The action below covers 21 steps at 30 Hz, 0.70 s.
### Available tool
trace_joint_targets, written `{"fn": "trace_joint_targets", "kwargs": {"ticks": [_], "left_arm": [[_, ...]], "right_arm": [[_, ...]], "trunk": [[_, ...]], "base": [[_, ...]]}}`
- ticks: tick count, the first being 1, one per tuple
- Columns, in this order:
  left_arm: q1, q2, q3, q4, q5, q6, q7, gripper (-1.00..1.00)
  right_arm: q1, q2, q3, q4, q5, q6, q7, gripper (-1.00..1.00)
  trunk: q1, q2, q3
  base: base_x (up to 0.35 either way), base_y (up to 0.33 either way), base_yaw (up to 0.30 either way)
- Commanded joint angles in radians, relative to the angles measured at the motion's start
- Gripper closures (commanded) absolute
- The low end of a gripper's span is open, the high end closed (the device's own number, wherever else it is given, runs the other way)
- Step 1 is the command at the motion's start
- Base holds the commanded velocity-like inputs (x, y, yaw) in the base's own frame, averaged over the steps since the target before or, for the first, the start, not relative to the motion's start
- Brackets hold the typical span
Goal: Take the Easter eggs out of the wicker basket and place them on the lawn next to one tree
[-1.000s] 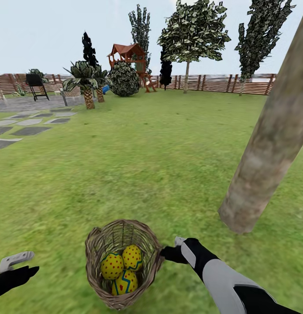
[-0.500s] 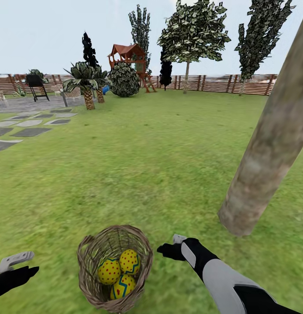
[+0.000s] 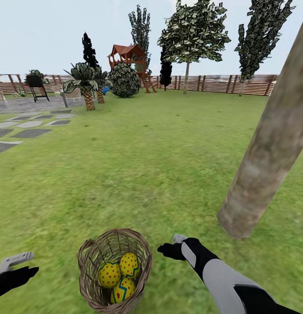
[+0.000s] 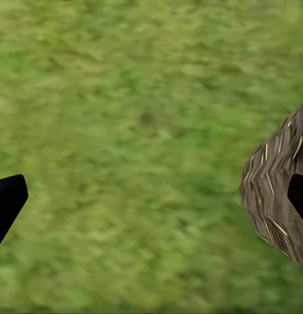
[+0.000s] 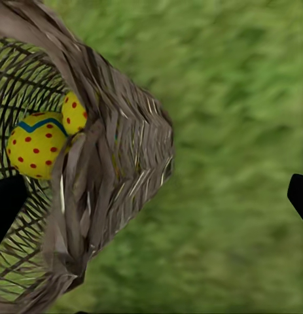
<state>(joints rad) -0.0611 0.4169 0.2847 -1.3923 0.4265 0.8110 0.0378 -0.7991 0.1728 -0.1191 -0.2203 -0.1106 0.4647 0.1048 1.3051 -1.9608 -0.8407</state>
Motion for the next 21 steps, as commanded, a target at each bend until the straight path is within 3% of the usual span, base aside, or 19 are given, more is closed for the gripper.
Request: {"fn": "trace_joint_targets", "kwargs": {"ticks": [1,21], "left_arm": [[-0.001,0.000,0.001,0.000,0.008,0.005,0.004,-1.00],[-0.002,-0.001,-0.001,0.004,0.003,0.007,0.004,-1.00]], "right_arm": [[0.000,0.001,-0.007,-0.002,-0.004,0.006,0.000,-1.00],[0.000,0.000,-0.007,-0.008,-0.004,0.005,-0.002,-1.00]], "trunk": [[-0.004,0.007,0.002],[-0.081,0.147,0.065]], "base": [[0.000,0.000,0.000],[0.000,0.000,0.000]]}}
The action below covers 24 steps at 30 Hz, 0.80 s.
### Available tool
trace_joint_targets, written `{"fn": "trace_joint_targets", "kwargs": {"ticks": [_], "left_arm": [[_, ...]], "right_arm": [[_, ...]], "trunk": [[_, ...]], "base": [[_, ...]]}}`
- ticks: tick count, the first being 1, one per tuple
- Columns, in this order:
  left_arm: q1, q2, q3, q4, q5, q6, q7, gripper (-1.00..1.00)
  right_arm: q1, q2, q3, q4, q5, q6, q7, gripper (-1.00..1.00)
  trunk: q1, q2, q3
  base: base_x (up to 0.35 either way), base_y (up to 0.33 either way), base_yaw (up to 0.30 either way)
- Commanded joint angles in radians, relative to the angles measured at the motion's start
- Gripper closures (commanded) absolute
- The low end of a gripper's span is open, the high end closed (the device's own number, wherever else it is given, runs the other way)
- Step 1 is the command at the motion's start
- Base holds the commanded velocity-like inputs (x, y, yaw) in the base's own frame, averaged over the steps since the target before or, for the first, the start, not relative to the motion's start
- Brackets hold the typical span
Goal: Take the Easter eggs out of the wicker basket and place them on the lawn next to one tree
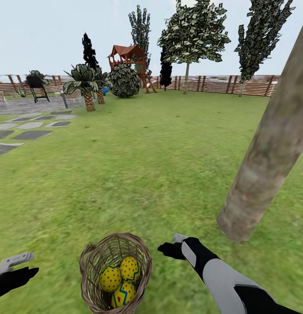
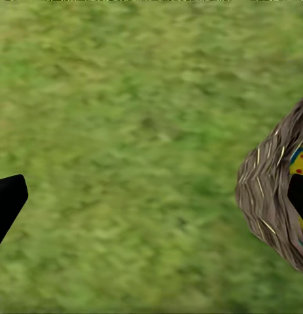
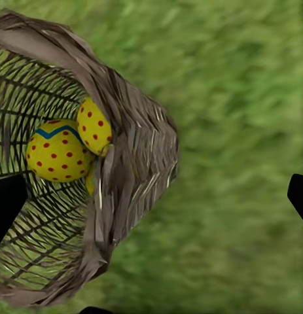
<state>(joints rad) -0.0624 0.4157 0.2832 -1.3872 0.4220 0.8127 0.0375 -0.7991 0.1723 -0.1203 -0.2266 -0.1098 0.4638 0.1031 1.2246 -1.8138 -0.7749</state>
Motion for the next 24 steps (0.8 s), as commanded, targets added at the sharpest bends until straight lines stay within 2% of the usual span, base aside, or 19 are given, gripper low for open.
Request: {"fn": "trace_joint_targets", "kwargs": {"ticks": [1,5,8,15,16,19,20,24], "left_arm": [[-0.001,0.000,0.001,0.000,0.008,0.005,0.004,-1.00],[-0.001,0.000,0.001,0.002,0.008,0.004,0.005,-1.00],[-0.001,0.000,0.001,0.002,0.008,0.004,0.005,-1.00],[-0.001,0.000,-0.002,0.004,0.008,0.002,0.006,-1.00],[-0.001,0.000,-0.003,0.004,0.007,0.002,0.006,-1.00],[-0.001,0.000,-0.004,0.005,0.007,0.002,0.006,-1.00],[-0.001,0.000,-0.005,0.005,0.006,0.002,0.007,-1.00],[-0.001,0.000,-0.005,0.005,0.006,0.002,0.007,-1.00]], "right_arm": [[0.000,0.001,-0.006,-0.003,-0.005,0.006,0.000,-1.00],[0.000,0.000,-0.006,0.002,-0.003,0.006,0.000,-1.00],[0.024,-0.012,-0.007,0.001,-0.003,0.006,-0.001,-1.00],[0.108,-0.063,-0.008,-0.002,-0.003,0.006,-0.002,-1.00],[0.130,-0.076,-0.012,-0.002,-0.003,0.005,-0.002,-1.00],[0.160,-0.091,-0.035,-0.002,-0.003,0.003,-0.002,-1.00],[0.183,-0.101,-0.056,-0.001,-0.002,-0.009,-0.003,-1.00],[0.256,-0.125,-0.086,0.001,-0.002,-0.067,-0.003,-1.00]], "trunk": [[-0.004,0.007,0.002],[-0.019,0.035,0.015],[-0.031,0.056,0.024],[-0.058,0.105,0.046],[-0.062,0.112,0.049],[-0.073,0.133,0.059],[-0.077,0.140,0.062],[-0.092,0.168,0.074]], "base": [[0.000,0.000,0.000],[0.000,0.000,0.000],[0.000,0.000,0.000],[0.000,0.000,0.000],[0.000,0.000,0.000],[0.000,0.000,0.000],[0.000,0.000,0.000],[0.000,0.000,0.000]]}}
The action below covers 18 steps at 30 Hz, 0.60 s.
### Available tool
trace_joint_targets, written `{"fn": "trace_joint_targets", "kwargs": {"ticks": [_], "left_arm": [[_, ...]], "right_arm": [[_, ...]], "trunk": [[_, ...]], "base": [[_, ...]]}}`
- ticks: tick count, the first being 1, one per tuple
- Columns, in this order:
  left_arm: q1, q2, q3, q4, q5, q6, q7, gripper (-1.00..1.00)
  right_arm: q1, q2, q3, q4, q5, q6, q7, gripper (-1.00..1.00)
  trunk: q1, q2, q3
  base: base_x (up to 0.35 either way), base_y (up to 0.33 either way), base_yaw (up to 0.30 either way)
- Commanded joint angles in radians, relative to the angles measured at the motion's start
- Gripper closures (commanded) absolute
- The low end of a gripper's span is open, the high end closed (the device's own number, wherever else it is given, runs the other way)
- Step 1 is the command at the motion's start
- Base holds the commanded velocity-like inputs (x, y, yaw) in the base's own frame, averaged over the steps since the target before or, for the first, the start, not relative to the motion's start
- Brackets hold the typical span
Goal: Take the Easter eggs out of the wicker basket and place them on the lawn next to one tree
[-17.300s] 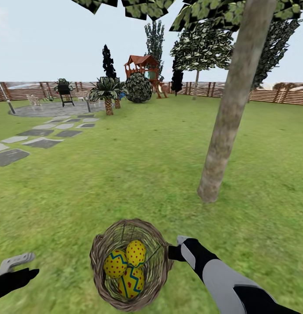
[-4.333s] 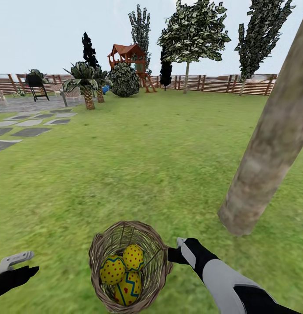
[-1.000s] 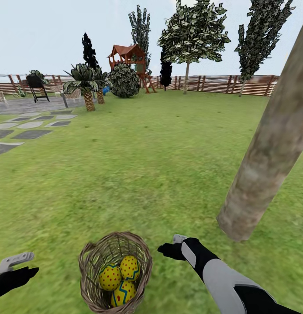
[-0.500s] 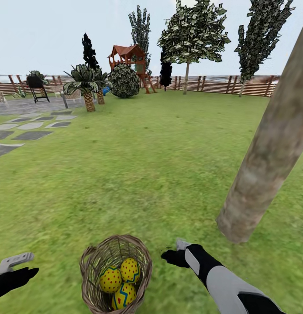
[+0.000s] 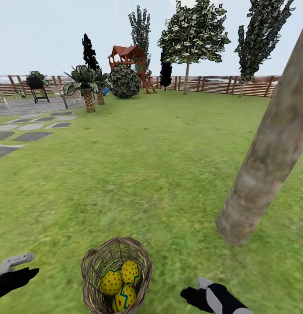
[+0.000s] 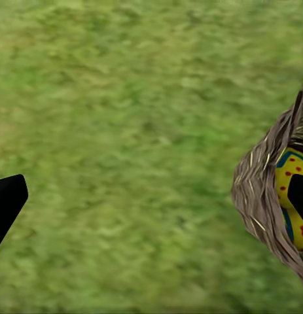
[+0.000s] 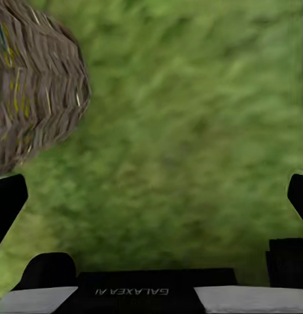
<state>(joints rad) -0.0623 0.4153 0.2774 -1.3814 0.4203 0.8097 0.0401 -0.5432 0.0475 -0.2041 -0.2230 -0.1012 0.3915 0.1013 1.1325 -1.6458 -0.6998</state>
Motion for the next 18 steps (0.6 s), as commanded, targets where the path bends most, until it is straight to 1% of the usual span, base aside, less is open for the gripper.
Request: {"fn": "trace_joint_targets", "kwargs": {"ticks": [1,2,4,5,7,8,13,18], "left_arm": [[-0.001,0.000,0.000,-0.001,0.008,0.005,0.004,-1.00],[-0.001,0.000,0.000,-0.001,0.008,0.005,0.004,-1.00],[-0.001,0.000,0.000,-0.001,0.008,0.005,0.004,-1.00],[-0.001,0.000,0.000,-0.001,0.008,0.005,0.004,-1.00],[-0.001,0.000,0.000,-0.001,0.008,0.005,0.004,-1.00],[-0.001,-0.001,0.000,-0.001,0.008,0.005,0.004,-1.00],[-0.001,-0.001,0.000,-0.001,0.008,0.005,0.004,-1.00],[-0.001,-0.001,0.000,-0.001,0.008,0.005,0.004,-1.00]], "right_arm": [[0.013,-0.003,-0.005,-0.001,-0.011,-0.003,-0.001,-1.00],[0.035,-0.007,-0.009,0.001,-0.011,-0.016,-0.001,-1.00],[0.058,-0.011,-0.012,0.003,-0.011,-0.029,-0.001,-1.00],[0.082,-0.014,-0.015,0.004,-0.011,-0.053,-0.001,-1.00],[0.106,-0.016,-0.016,0.004,-0.011,-0.089,-0.002,-1.00],[0.126,-0.018,-0.017,0.004,-0.011,-0.131,-0.002,-1.00],[0.175,-0.018,-0.017,0.006,-0.011,-0.226,-0.001,-1.00],[0.196,-0.018,-0.017,0.007,-0.011,-0.248,0.000,-1.00]], "trunk": [[-0.004,0.007,0.002],[-0.008,0.014,0.006],[-0.016,0.028,0.012],[-0.019,0.035,0.015],[-0.027,0.049,0.021],[-0.031,0.056,0.024],[-0.050,0.091,0.040],[-0.069,0.126,0.056]], "base": [[0.000,0.000,0.000],[0.000,0.000,0.000],[0.000,0.000,0.000],[0.000,0.000,0.000],[0.000,0.000,0.000],[0.000,0.000,0.000],[0.000,0.000,0.000],[0.000,0.000,0.000]]}}
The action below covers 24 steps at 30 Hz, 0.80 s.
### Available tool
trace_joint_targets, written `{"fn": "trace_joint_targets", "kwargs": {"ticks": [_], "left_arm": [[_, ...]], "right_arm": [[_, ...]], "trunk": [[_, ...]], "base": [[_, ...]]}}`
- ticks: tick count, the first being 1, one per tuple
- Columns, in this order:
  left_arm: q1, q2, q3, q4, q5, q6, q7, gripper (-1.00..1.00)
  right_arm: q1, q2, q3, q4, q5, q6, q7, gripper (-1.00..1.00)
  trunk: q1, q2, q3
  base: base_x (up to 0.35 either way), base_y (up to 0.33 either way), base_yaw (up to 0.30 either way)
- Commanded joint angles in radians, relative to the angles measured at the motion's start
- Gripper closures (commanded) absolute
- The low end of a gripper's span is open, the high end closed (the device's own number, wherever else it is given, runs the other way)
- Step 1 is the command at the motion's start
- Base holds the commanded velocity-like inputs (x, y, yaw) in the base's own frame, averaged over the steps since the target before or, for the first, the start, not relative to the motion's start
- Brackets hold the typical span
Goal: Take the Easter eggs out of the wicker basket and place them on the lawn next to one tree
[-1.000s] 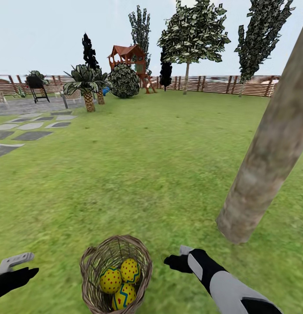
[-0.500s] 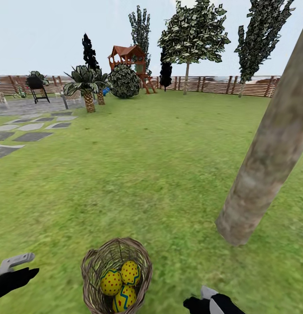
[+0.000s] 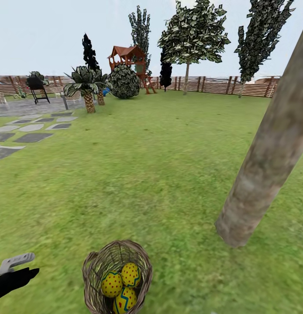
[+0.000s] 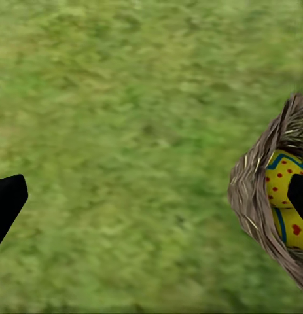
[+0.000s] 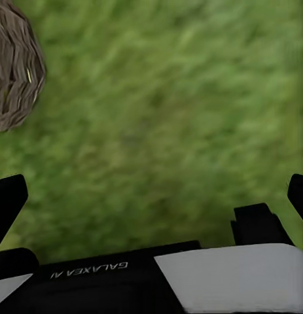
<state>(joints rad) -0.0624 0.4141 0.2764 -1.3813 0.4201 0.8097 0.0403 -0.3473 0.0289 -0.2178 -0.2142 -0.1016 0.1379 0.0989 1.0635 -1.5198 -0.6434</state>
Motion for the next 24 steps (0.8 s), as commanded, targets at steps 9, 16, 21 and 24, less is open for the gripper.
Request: {"fn": "trace_joint_targets", "kwargs": {"ticks": [9,16,21,24], "left_arm": [[-0.001,0.000,0.000,-0.001,0.007,0.005,0.005,-1.00],[-0.001,0.000,0.000,0.010,0.007,0.004,0.006,-1.00],[-0.001,0.000,0.000,0.021,0.008,0.003,0.005,-1.00],[-0.001,0.000,0.000,0.023,0.008,0.003,0.004,-1.00]], "right_arm": [[0.028,0.000,-0.003,0.011,-0.009,-0.001,0.002,-1.00],[0.052,-0.001,-0.003,0.064,-0.004,-0.001,0.002,-1.00],[0.102,-0.001,-0.002,0.092,-0.003,-0.001,0.002,-1.00],[0.127,-0.001,-0.001,0.098,-0.003,-0.001,0.002,-1.00]], "trunk": [[-0.035,0.063,0.027],[-0.062,0.112,0.049],[-0.081,0.147,0.065],[-0.092,0.168,0.074]], "base": [[0.000,0.000,0.000],[0.000,0.000,0.000],[0.000,0.000,0.000],[0.000,0.000,0.000]]}}
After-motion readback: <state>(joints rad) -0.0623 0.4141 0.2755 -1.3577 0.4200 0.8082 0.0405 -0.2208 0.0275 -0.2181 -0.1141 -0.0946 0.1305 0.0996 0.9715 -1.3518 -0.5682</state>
